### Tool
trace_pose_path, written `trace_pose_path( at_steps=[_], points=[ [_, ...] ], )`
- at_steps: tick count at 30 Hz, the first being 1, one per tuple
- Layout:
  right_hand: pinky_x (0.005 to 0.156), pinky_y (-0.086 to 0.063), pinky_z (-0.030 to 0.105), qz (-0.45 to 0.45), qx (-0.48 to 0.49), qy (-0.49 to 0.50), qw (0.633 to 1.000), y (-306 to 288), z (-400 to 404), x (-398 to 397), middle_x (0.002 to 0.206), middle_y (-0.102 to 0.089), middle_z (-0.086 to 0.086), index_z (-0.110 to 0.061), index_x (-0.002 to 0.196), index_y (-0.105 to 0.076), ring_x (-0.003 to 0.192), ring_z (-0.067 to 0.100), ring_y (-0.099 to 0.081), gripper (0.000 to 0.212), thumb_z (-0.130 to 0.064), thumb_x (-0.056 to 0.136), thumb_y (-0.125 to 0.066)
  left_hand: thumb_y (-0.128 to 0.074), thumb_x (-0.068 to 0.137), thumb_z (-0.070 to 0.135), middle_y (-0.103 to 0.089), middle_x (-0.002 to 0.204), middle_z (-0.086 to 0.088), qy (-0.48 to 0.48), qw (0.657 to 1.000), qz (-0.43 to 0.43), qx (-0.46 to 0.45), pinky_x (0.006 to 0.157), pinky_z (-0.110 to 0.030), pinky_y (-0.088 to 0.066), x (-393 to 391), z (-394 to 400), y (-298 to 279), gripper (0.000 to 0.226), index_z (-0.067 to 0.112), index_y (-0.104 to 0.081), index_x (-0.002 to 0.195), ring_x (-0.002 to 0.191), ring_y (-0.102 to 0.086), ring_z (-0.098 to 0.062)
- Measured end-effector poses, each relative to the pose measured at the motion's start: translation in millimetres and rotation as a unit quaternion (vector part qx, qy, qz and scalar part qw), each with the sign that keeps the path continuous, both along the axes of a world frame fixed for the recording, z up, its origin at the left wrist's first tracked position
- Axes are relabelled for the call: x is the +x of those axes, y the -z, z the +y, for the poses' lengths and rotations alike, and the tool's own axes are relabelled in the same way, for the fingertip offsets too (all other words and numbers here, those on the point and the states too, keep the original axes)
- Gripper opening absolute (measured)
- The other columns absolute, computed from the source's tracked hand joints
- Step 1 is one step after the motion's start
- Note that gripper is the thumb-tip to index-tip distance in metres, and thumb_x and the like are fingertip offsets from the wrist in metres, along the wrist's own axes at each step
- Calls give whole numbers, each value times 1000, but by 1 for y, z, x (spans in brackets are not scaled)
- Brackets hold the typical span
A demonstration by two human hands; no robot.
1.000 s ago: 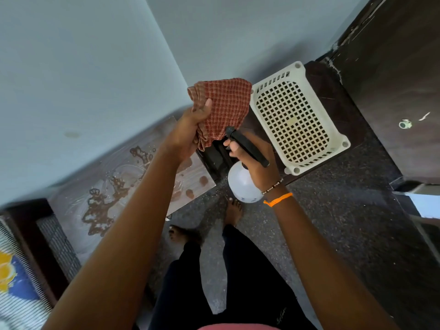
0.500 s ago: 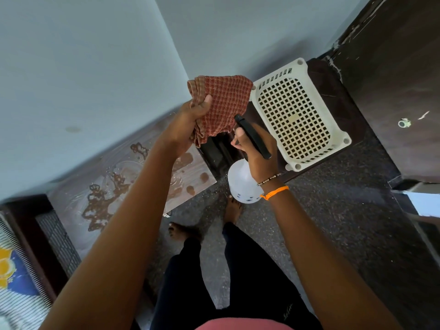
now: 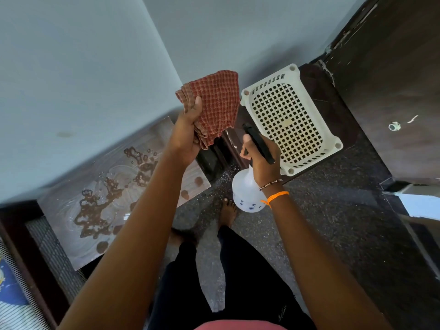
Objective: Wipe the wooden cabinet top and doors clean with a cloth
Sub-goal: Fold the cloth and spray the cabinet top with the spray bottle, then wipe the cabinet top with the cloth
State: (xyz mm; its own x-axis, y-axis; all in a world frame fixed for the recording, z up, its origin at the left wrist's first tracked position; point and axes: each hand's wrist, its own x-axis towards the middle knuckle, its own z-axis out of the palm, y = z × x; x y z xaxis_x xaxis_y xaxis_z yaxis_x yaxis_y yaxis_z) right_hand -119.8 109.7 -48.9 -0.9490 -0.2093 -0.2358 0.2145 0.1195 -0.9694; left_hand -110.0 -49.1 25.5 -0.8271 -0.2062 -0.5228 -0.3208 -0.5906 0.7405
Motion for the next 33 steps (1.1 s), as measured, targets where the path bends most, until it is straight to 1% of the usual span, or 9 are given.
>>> trace_pose_path(
  at_steps=[4, 10, 13, 16, 21, 24, 27, 29, 33],
  points=[
    [60, -40, 35, 8, -42, 70, 997, -13, 13, -25, 61, -51, 9, 3, 74, -59, 59, 22, -48, 44, -41, 82, -56, -30, 100, 28, -64, 110, -1, 8, 999, -38, -16, 85, -32, -54, -1, 7, 8, 26, 19, -52, 111, 100, -64, -16],
    [88, -45, 35, 112, 98, 144, 978, -21, 24, -82, 96, -53, 14, -18, 90, -61, 92, 18, -51, 40, -54, 87, -46, -30, 101, 27, -60, 116, -6, -21, 991, -126, -32, 93, -47, -47, 3, 10, 24, 24, 19, -50, 112, 113, -55, -30],
    [79, -33, 1, 146, 140, 169, 965, -19, 20, -109, 101, -49, 21, -6, 106, -61, 88, -18, -40, 48, -48, 89, -45, -31, 100, 26, -61, 113, -6, -30, 987, -155, -29, 92, -47, -47, 3, 16, 27, 22, 19, -51, 107, 110, -55, -31],
    [74, -36, 1, 131, 140, 166, 967, -6, 15, -133, 95, -48, 17, -5, 105, -64, 84, -15, -44, 55, -53, 84, -48, -33, 100, 26, -64, 106, -4, -27, 986, -163, -21, 86, -43, -49, 2, 20, 32, 22, 19, -54, 105, 102, -60, -27],
    [77, -55, 48, 55, 123, 151, 979, 20, 17, -131, 92, -38, -7, -35, 92, -58, 87, 22, -56, 27, -56, 75, -57, -39, 98, 23, -65, 108, -6, -2, 986, -168, -15, 79, -40, -51, 1, 21, 34, 21, 15, -54, 110, 99, -62, -25],
    [79, -54, 51, 2, 114, 187, 976, 28, 28, -115, 100, -38, -7, -17, 116, -52, 93, 28, -56, 42, -27, 78, -67, -42, 97, 17, -66, 109, -9, 19, 986, -163, -18, 77, -37, -54, 4, 15, 37, 25, 10, -52, 118, 98, -65, -24],
    [71, -53, 45, -86, 100, 231, 964, 28, 22, -75, 97, -44, -1, -11, 110, -50, 87, 23, -53, 33, -18, 80, -60, -48, 91, 7, -71, 91, -6, 17, 986, -167, -3, 67, -31, -58, 15, 4, 41, 19, 7, -57, 108, 83, -69, -20],
    [75, -47, 33, -190, 30, 142, 971, 19, 1, -40, 92, -50, 0, -14, 98, -53, 79, 12, -50, 17, -26, 86, -57, -49, 89, 4, -72, 82, -5, 22, 985, -168, 29, 65, -29, -59, 28, -7, 45, 15, 7, -58, 101, 75, -70, -19],
    [100, -45, 40, -397, -173, -54, 900, 13, -44, 14, 121, -60, 12, -7, 116, -57, 112, 23, -57, 45, -43, 90, -51, -55, 86, 8, -73, 82, -8, 34, 978, -194, 70, 68, -33, -58, 73, -37, 62, 15, 5, -61, 100, 72, -71, -19]
  ],
)
